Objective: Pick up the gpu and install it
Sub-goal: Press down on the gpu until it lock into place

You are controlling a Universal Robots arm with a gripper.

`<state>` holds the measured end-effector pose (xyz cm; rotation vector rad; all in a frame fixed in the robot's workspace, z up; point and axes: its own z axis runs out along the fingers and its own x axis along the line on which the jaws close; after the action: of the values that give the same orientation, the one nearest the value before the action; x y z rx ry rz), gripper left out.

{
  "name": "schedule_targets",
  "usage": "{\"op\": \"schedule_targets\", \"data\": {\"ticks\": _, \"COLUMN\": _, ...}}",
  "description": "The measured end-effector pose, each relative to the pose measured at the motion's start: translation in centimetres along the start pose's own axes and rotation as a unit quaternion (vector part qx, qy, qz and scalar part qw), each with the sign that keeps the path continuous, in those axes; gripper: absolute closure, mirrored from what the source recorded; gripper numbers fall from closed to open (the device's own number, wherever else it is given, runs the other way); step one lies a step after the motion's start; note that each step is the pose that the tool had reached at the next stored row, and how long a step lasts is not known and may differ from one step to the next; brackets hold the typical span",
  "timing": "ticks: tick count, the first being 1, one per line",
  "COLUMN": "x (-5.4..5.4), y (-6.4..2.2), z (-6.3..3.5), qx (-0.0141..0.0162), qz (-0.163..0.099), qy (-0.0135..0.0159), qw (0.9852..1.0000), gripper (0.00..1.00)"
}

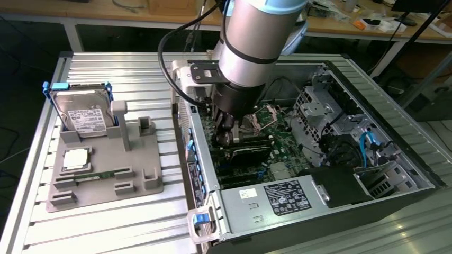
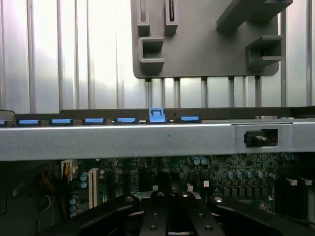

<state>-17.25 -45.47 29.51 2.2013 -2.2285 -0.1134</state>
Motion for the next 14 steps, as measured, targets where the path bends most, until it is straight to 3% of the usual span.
{"op": "schedule_targets", "data": {"ticks": 3, "x": 0.0, "y": 0.4, "z": -0.12, "qx": -0.0001, "qz": 0.0, "qy": -0.0001, "qw": 1.0, "gripper": 0.89}}
{"op": "schedule_targets", "data": {"ticks": 4, "x": 0.0, "y": 0.29, "z": -0.13, "qx": -0.0093, "qz": 0.0, "qy": -0.0006, "qw": 1.0, "gripper": 0.89}}
{"op": "schedule_targets", "data": {"ticks": 5, "x": 0.0, "y": -0.01, "z": -0.14, "qx": -0.0282, "qz": 0.001, "qy": -0.0029, "qw": 0.9996, "gripper": 0.89}}
{"op": "schedule_targets", "data": {"ticks": 6, "x": 0.0, "y": -0.25, "z": -0.15, "qx": -0.041, "qz": 0.002, "qy": -0.0033, "qw": 0.9992, "gripper": 0.89}}
{"op": "schedule_targets", "data": {"ticks": 8, "x": 0.0, "y": -0.25, "z": -0.3, "qx": -0.0411, "qz": 0.002, "qy": -0.0019, "qw": 0.9992, "gripper": 0.89}}
{"op": "schedule_targets", "data": {"ticks": 11, "x": -0.1, "y": -0.17, "z": -1.64, "qx": -0.041, "qz": 0.003, "qy": 0.0069, "qw": 0.9991, "gripper": 0.89}}
{"op": "schedule_targets", "data": {"ticks": 13, "x": -0.1, "y": -0.19, "z": -1.74, "qx": -0.0413, "qz": 0.003, "qy": 0.007, "qw": 0.9991, "gripper": 0.89}}
{"op": "schedule_targets", "data": {"ticks": 14, "x": -0.1, "y": -0.32, "z": -1.76, "qx": -0.0434, "qz": 0.003, "qy": 0.0063, "qw": 0.999, "gripper": 0.89}}
